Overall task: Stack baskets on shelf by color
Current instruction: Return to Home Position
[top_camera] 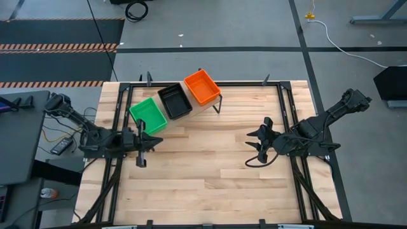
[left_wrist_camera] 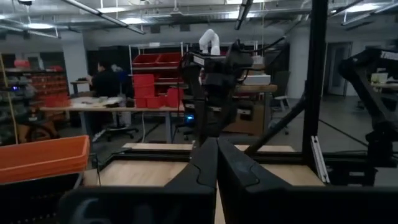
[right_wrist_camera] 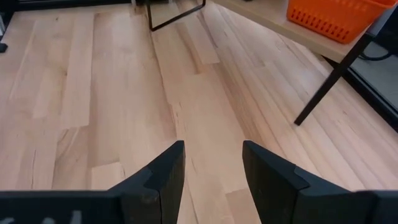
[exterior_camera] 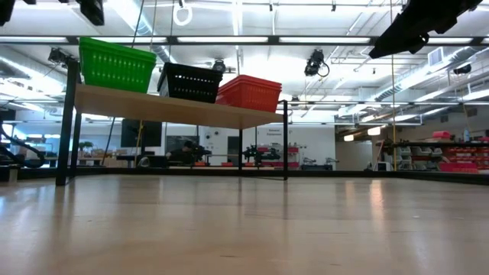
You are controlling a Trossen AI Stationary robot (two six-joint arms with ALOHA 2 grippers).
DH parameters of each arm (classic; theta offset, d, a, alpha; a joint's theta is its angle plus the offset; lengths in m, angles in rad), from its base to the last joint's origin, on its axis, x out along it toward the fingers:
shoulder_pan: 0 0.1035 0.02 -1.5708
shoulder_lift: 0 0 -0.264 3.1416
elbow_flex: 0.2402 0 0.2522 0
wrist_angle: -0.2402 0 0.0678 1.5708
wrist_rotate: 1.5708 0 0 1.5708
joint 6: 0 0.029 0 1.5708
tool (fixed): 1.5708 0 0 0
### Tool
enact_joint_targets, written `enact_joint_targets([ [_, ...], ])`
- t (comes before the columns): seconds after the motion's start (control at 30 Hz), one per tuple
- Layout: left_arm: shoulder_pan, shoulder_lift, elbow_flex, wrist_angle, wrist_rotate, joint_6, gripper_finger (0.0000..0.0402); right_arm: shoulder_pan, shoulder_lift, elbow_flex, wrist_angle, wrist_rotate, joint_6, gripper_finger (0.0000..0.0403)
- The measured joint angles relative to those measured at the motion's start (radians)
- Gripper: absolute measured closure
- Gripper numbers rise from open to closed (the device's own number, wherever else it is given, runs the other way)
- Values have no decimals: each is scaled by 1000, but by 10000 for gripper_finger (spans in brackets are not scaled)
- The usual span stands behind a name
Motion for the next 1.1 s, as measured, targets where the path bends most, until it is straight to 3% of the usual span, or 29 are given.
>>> enact_joint_targets([
  [0.27, -106, -13, 0, -11, -82, 71, 395, 0, 0, 0, -8, 14, 0, 235],
  [0.43, -118, -14, 0, -21, -82, 70, 395, 2, 0, 0, 20, 84, -8, 235],
  [0.8, -118, -63, 0, -85, -104, 43, 396, 10, -40, -56, 97, 88, -62, 235],
  [1.0, -119, -77, 0, -77, -23, 70, 390, -4, -65, -56, 233, 88, -124, 235],
  [1.1, -117, -92, 0, -72, -117, 74, 389, -41, -38, -56, 290, 89, -166, 235],
])
